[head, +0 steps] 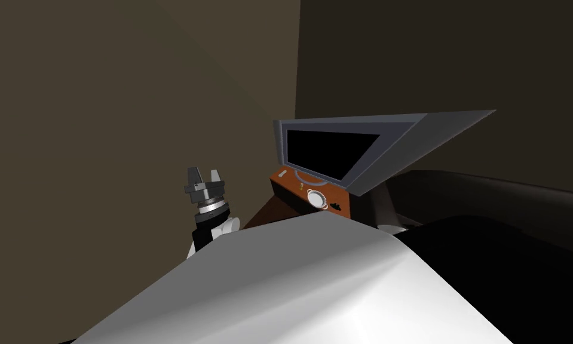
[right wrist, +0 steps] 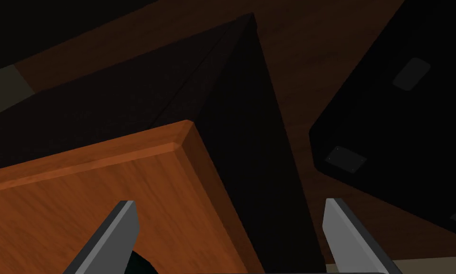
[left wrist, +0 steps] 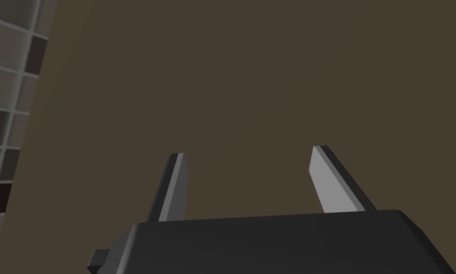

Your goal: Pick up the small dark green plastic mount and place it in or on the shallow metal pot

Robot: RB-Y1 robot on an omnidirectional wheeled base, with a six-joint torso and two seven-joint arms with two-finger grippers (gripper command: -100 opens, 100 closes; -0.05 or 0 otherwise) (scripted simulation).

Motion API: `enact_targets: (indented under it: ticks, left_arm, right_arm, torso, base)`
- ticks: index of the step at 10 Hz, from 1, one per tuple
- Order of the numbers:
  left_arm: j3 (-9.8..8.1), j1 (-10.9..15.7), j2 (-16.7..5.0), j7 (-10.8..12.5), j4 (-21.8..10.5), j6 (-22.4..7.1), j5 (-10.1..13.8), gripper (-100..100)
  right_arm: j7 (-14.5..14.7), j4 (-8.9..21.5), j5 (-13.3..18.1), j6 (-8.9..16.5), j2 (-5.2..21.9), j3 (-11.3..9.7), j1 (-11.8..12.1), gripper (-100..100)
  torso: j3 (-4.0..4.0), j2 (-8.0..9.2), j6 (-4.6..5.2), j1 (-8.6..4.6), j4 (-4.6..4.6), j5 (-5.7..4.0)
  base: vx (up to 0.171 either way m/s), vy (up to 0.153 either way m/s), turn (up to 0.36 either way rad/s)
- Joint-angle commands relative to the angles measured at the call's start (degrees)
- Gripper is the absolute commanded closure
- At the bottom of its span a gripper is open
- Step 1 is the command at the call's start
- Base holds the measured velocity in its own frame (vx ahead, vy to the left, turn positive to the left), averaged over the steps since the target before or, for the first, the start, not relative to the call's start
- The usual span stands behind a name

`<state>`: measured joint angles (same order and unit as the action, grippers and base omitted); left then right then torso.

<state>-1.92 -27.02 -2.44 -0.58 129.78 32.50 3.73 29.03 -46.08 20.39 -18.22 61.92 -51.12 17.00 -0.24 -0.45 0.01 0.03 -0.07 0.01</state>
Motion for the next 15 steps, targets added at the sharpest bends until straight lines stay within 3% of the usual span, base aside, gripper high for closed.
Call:
enact_targets:
  ticks: [1, 2, 4, 5, 6, 8, 9, 12, 13, 14, 15]
  left_arm:
    - [0.00, 0.00, 0.00, 0.00, 0.00, 0.00, 0.00, 0]
    - [-0.01, -0.01, 0.00, 0.00, 0.00, 0.00, 0.00, 0]
    - [-0.01, -0.01, 0.00, 0.00, 0.00, 0.00, 0.00, 0]
    - [-0.01, -0.01, 0.00, 0.00, 0.00, 0.00, 0.00, 0]
    - [0.00, 0.00, 0.00, 0.00, 0.00, 0.00, 0.00, 0]
    - [0.00, 0.00, 0.00, 0.00, 0.00, 0.00, 0.00, 0]
    - [0.00, 0.00, 0.00, 0.00, 0.00, 0.00, 0.00, 0]
    - [0.00, 0.00, 0.00, 0.00, 0.00, 0.00, 0.00, 0]
    - [0.00, -0.01, 0.00, 0.00, 0.00, 0.00, 0.00, 0]
    - [-0.01, -0.01, 0.00, 0.00, 0.00, 0.00, 0.00, 0]
    - [-0.01, -0.01, 0.00, 0.00, 0.00, 0.00, 0.00, 0]
  right_arm:
    - [0.30, 2.86, -0.05, -0.25, -0.54, -1.27, -1.40, -100]
    - [0.76, 4.79, -0.39, -0.19, -0.50, -2.74, -2.38, -100]
    - [0.76, 5.63, -0.39, -0.19, -0.50, -2.74, -2.38, -100]
    - [1.17, 7.67, -0.74, -0.18, -0.59, -4.13, -3.32, -100]
    - [1.17, 7.67, -0.74, -0.18, -0.59, -4.13, -3.32, -100]
    - [1.87, 10.98, -1.39, -0.30, -1.06, -6.64, -5.01, -100]
    - [1.87, 10.98, -1.39, -0.30, -1.06, -6.64, -5.01, -100]
    - [2.72, 14.48, -2.33, -0.89, -2.63, -10.19, -7.24, -100]
    - [2.86, 14.93, -2.51, -1.08, -3.10, -10.86, -7.61, -100]
    - [2.85, 14.82, -2.36, -1.17, -2.85, -10.24, -7.34, -100]
    - [2.86, 14.82, -2.39, -1.19, -2.88, -10.34, -7.42, 0]
  torso:
    - [0.00, 0.00, 0.00, 0.00, 0.00, 0.00]
    - [0.04, 0.08, 0.09, -0.02, 0.00, -0.02]
    - [0.08, 0.16, 0.10, 0.01, 0.02, -0.01]
    - [0.16, 0.30, 0.12, 0.01, 0.05, -0.01]
    - [0.16, 0.28, 0.04, 0.03, 0.06, 0.00]
    - [0.13, 0.23, 0.06, 0.01, 0.04, -0.01]
    - [0.06, 0.11, 0.04, -0.02, 0.02, -0.02]
    - [0.08, 0.15, 0.05, 0.08, 0.02, 0.00]
    - [0.04, 0.08, 0.06, 0.08, 0.01, 0.00]
    - [0.00, 0.01, 0.08, 0.10, -0.01, 0.00]
    - [0.09, 0.19, 0.14, 0.08, 0.01, 0.01]
  base:
    - [0.080, -0.003, 0.111]
    - [0.074, 0.004, 0.189]
    - [0.043, 0.003, 0.046]
    - [0.033, 0.010, 0.201]
    - [0.041, 0.001, 0.113]
    - [0.071, -0.001, 0.220]
    - [0.079, -0.003, 0.126]
    - [0.076, 0.014, 0.212]
    - [0.112, 0.017, 0.192]
    - [0.052, 0.007, 0.033]
    - [0.010, 0.001, -0.004]
